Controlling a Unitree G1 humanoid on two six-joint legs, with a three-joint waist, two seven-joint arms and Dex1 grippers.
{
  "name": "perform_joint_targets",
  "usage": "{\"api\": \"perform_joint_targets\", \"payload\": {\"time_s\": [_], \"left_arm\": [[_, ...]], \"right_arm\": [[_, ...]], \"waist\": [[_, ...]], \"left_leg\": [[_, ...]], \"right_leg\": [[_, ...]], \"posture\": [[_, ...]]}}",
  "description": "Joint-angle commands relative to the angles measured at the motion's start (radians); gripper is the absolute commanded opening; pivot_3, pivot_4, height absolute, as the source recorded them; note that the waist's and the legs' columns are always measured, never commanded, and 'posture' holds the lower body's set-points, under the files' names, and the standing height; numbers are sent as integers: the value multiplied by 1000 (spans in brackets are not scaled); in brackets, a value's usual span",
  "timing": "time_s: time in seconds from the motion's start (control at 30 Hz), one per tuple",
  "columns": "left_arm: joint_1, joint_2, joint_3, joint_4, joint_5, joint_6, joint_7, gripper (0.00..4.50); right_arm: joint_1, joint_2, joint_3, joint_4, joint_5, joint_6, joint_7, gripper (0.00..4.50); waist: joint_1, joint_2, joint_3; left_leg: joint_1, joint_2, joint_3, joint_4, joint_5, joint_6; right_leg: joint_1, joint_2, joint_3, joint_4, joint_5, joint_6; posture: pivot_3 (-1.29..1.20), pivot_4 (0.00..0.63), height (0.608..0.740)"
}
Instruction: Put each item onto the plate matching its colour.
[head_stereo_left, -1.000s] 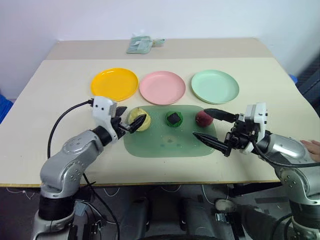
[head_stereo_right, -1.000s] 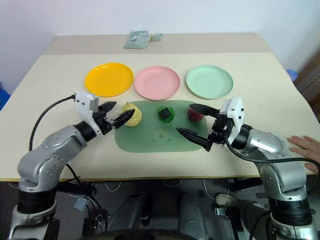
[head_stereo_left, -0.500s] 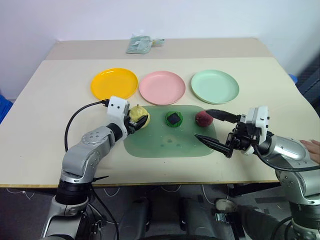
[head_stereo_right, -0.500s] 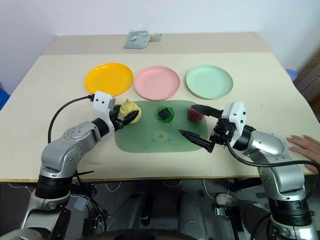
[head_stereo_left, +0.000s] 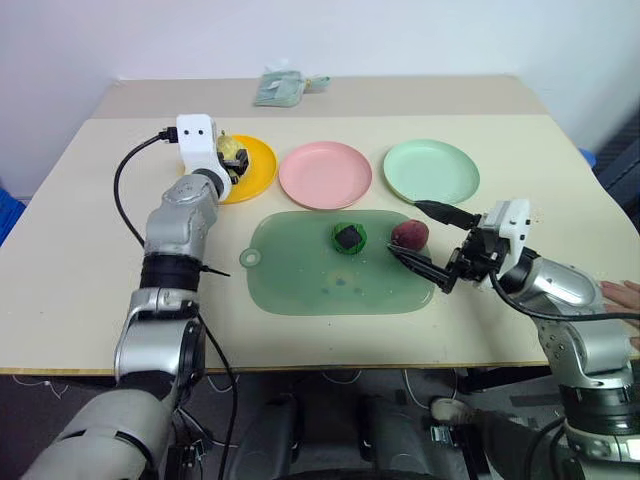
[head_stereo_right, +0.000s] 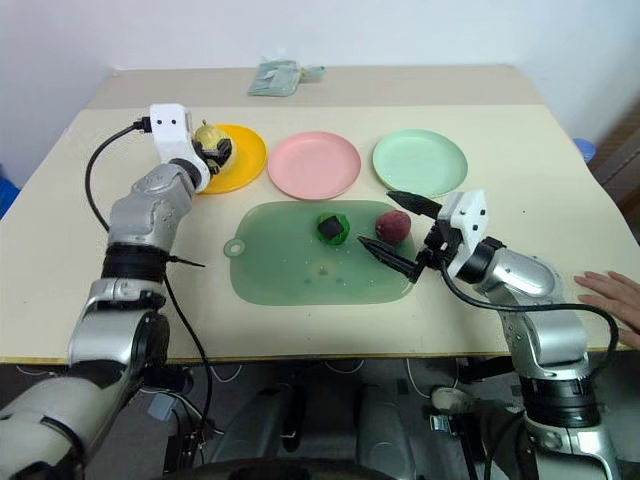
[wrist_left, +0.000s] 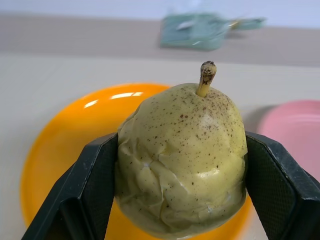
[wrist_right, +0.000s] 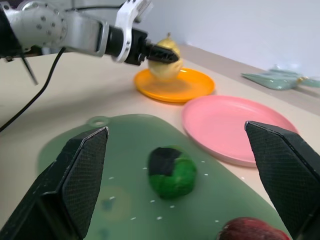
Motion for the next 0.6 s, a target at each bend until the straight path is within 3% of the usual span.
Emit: {"api": "perform_joint_targets", "payload": {"time_s": [0.03,0.1,0.2,0.33,0.4,0.47,0.6], "left_arm": [[-96,14,25,209,37,-165,14,3063],[-125,17,31,302,45,-221,5,3063],[-142,20,31,374,54,-268,-17,4453],[-114,26,36,323,43,-311,-85,4453],[-55,25,47,212,18,-312,-128,4453],[74,40,18,-3,27,-300,-192,4453],[366,90,10,-505,-105,-148,-388,4453]], "right_arm": [[-49,17,14,31,-32,-34,-10,4500],[-73,27,26,45,-48,-37,-19,4500],[-96,36,43,56,-71,-45,-27,4500],[-132,43,60,67,-100,-44,-45,4500],[-152,45,72,66,-112,-41,-48,4500],[-170,43,90,57,-114,-17,-43,4500],[-207,39,140,54,-155,27,-59,4500]], "waist": [[-2,0,0],[-3,0,0],[-2,0,0],[-1,-1,0],[-3,-1,0],[-9,0,0],[-24,0,0]], "left_leg": [[0,0,0,0,0,0],[0,0,0,0,0,0],[0,0,0,0,0,0],[0,0,0,0,0,0],[-1,0,0,0,0,0],[-1,0,0,0,0,0],[-1,0,1,-2,0,0]], "right_leg": [[0,0,0,0,0,0],[-1,0,0,1,0,0],[-1,0,0,1,0,0],[-1,0,0,1,0,1],[-1,0,0,1,1,1],[-1,0,0,1,1,1],[-3,-1,3,2,1,0]], "posture": [[0,150,740],[0,150,740],[0,150,740],[0,150,740],[0,150,740],[0,150,740],[0,150,740]]}}
